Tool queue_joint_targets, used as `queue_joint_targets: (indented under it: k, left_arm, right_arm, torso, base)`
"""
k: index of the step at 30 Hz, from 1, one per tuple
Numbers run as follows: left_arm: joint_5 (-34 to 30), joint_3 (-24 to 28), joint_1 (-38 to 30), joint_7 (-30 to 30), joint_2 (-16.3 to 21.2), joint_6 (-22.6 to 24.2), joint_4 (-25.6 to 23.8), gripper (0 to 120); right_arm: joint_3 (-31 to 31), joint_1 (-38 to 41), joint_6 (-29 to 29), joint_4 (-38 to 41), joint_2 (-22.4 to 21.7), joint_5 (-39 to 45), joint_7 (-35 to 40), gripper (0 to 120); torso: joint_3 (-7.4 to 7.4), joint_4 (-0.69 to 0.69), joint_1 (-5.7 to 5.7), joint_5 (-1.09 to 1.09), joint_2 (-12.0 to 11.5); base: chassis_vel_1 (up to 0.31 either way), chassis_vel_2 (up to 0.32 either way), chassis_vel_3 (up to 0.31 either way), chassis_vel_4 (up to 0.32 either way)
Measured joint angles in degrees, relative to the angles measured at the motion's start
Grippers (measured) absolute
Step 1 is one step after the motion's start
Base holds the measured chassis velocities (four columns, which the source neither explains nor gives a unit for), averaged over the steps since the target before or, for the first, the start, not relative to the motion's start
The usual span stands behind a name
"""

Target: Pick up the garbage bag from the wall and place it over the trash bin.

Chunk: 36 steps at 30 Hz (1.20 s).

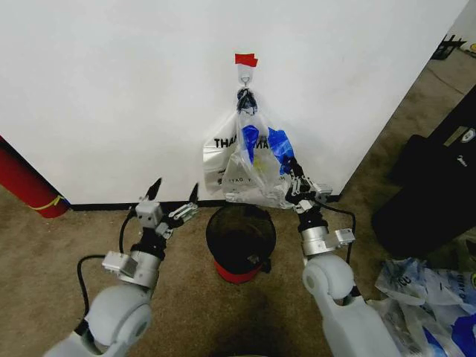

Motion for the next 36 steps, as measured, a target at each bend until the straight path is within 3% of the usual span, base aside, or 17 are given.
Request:
queue_joint_targets:
  k: [5, 8, 11, 16, 19, 21, 25, 30, 36]
  left_arm:
    - [-8.6, 6.9, -11.1, -1.6, 3.1, 5.7, -0.5, 100]
    - [-11.4, 13.9, -21.4, -3.0, 3.2, 9.3, 3.0, 100]
    - [-11.2, 17.9, -27.0, -3.9, 2.1, 11.0, 6.8, 100]
    - [-5.9, 23.4, -34.9, -5.1, -0.9, 13.8, 13.4, 100]
    - [3.8, 26.3, -38.7, -5.3, -1.7, 15.3, 16.5, 100]
    - [6.7, 28.7, -40.7, -5.1, -1.6, 15.7, 16.8, 100]
    - [7.3, 32.2, -42.9, -4.9, -1.7, 16.0, 16.7, 100]
    - [7.6, 38.9, -47.7, -4.8, -4.7, 16.3, 19.5, 95]
    - [7.1, 41.0, -52.3, -6.1, -8.1, 18.2, 23.6, 93]
  right_arm:
    - [-0.3, 0.2, -0.1, -0.5, 2.0, 2.2, 0.9, 0]
    - [0.2, -0.3, -0.2, -0.2, 3.3, 4.2, 1.4, 0]
    - [0.7, -0.7, -0.4, 0.3, 4.0, 5.6, 1.8, 0]
    - [1.7, -1.3, -0.8, 1.1, 4.6, 7.0, 2.5, 0]
    - [2.3, -1.7, -0.9, 1.1, 4.3, 6.6, 2.4, 0]
    - [2.9, -1.9, -0.9, 0.8, 3.9, 6.4, 2.4, 0]
    - [3.6, -1.9, -0.9, 0.9, 3.7, 6.5, 2.4, 0]
    - [4.5, -2.0, -0.9, 1.7, 3.4, 6.8, 2.5, 0]
    - [5.3, -2.8, -1.0, 2.1, 3.2, 6.3, 2.3, 0]
  torso:
    - [0.00, -0.10, 0.00, 0.01, 0.0]
    - [0.01, -0.11, 0.01, 0.02, 0.0]
    - [0.01, -0.09, 0.01, 0.00, 0.0]
    - [0.01, -0.10, 0.01, 0.02, 0.0]
    - [0.01, -0.08, 0.01, 0.02, 0.0]
    - [0.00, -0.06, 0.01, 0.02, 0.0]
    - [0.00, -0.08, 0.01, 0.03, 0.0]
    - [0.00, -0.08, 0.01, 0.02, 0.0]
    - [0.00, -0.09, 0.01, 0.02, 0.0]
  base:
    - [0.000, 0.000, 0.000, 0.000]
    - [0.000, 0.000, 0.000, 0.000]
    - [0.000, 0.000, 0.000, 0.000]
    - [0.000, 0.000, 0.000, 0.000]
    - [0.000, 0.000, 0.000, 0.000]
    - [0.000, 0.000, 0.000, 0.000]
    - [0.000, 0.000, 0.000, 0.000]
    - [0.000, 0.000, 0.000, 0.000]
    - [0.000, 0.000, 0.000, 0.000]
